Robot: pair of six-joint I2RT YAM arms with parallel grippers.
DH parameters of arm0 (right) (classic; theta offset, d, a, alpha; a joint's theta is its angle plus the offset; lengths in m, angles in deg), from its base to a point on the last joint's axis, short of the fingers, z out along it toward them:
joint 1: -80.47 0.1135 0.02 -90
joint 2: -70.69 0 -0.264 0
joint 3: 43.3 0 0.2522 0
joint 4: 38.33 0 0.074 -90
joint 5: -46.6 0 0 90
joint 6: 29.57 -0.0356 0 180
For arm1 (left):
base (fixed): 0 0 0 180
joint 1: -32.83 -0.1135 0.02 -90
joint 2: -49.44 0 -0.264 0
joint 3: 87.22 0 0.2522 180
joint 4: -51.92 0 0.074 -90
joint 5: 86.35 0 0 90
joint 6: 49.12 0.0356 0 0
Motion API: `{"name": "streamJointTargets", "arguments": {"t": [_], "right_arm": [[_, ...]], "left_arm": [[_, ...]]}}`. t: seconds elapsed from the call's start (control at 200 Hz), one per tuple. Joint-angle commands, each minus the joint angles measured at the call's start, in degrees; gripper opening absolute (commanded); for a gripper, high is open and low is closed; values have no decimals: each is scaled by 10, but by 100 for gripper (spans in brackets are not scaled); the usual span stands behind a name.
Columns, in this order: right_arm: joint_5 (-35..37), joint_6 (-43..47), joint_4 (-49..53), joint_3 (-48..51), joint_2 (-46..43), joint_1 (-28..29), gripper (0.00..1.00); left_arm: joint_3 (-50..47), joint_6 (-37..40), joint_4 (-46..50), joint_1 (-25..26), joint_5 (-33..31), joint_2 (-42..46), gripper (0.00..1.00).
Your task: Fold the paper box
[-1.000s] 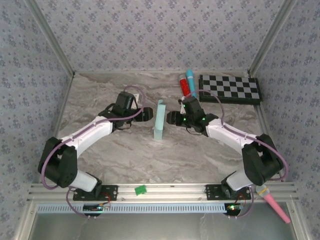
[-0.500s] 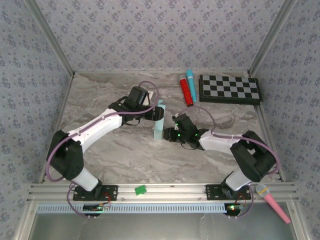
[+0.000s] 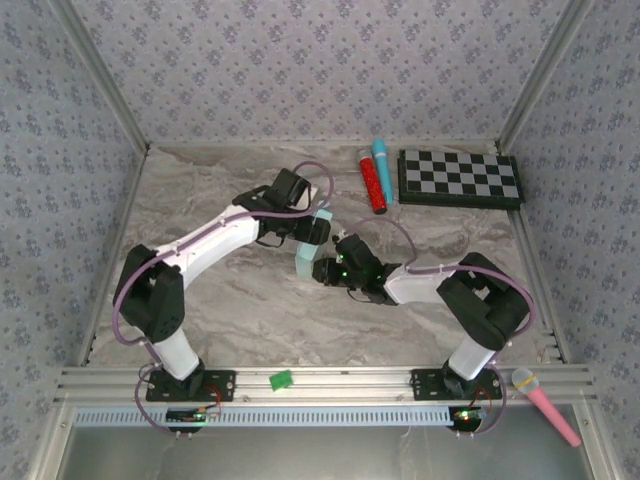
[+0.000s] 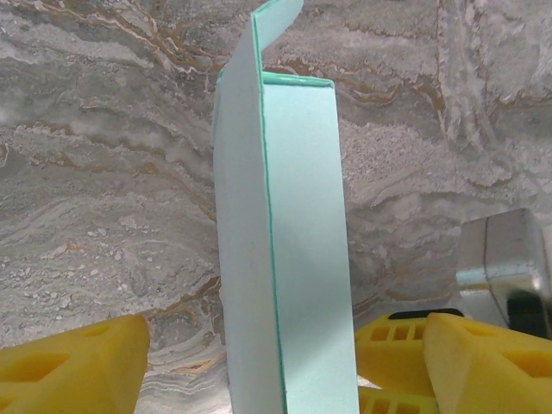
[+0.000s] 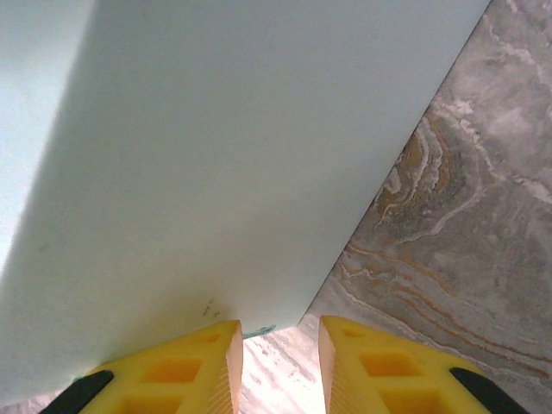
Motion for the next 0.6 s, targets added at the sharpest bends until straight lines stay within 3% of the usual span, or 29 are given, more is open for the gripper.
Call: {"name": "streamJointTargets", "arguments": {"t": [0.0,0.2,0.305,0.595], "right_arm": [[38,11,15,-6,-24,4,31],[76,22,74,54,-106,-18,35],[87,32,123,69,-145,-44,36],[62,62,187,85,-202,-128,36]], "left_arm": [[34,34,39,8,-13,-17,81],[80,57,72,25,-42,-63,77],[107,64,91,30,-45,-91,69],[133,88,118,45,-102,-124,56]]}}
